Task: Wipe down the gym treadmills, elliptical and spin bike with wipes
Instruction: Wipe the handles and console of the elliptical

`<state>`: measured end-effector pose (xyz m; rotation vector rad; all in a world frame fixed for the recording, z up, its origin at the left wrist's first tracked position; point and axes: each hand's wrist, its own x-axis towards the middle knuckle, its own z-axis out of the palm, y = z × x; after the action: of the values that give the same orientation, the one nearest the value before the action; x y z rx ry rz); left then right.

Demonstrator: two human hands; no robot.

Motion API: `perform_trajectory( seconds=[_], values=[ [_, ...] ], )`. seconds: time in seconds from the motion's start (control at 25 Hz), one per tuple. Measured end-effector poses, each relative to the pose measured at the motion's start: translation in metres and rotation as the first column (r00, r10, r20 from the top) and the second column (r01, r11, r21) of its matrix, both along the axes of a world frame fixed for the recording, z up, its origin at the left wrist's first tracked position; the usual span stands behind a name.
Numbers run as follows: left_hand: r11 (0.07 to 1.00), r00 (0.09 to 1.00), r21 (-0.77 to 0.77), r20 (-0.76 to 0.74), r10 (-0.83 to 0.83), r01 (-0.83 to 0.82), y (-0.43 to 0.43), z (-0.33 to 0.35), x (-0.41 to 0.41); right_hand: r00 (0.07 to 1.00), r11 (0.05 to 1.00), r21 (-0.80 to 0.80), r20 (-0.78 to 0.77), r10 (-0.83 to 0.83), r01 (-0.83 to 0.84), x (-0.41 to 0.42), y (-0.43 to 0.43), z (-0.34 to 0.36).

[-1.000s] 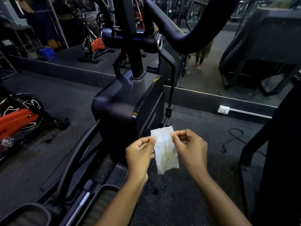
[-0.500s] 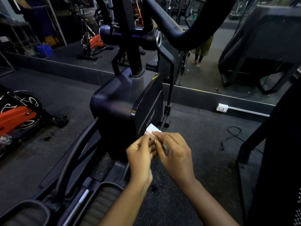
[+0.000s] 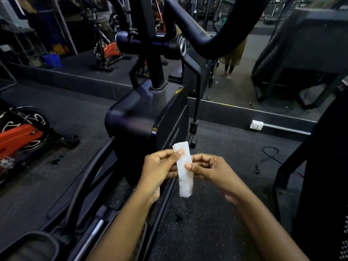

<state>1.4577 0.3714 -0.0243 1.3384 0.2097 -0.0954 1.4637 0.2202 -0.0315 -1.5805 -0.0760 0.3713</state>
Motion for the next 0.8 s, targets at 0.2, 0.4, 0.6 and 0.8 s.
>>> perform_trajectory(
  seconds=[0.2, 0.4, 0.6, 0.8],
  values=[
    [0.997, 0.998, 0.07, 0.047, -0.046, 0.043, 0.002, -0.002, -0.002, 0.973, 0.966, 0.119, 0.003, -0.233, 0.231, -0.005, 0.01, 0.0],
    [0.915, 0.951, 0.404, 0.29, -0.105, -0.022, 0.006, -0.01, -0.006, 0.982, 0.981, 0.088, 0.069, -0.177, 0.171, -0.009, 0.006, 0.007],
    [0.895, 0.904, 0.443, 0.399, -0.152, -0.045, 0.01, -0.003, -0.007, 0.956, 0.974, -0.088, 0.227, -0.184, 0.208, -0.018, 0.008, 0.016],
    [0.838, 0.838, 0.509, 0.531, -0.128, -0.195, 0.014, 0.015, -0.005, 0.91, 0.943, -0.133, 0.332, -0.248, 0.306, -0.025, 0.01, 0.03]
  ],
)
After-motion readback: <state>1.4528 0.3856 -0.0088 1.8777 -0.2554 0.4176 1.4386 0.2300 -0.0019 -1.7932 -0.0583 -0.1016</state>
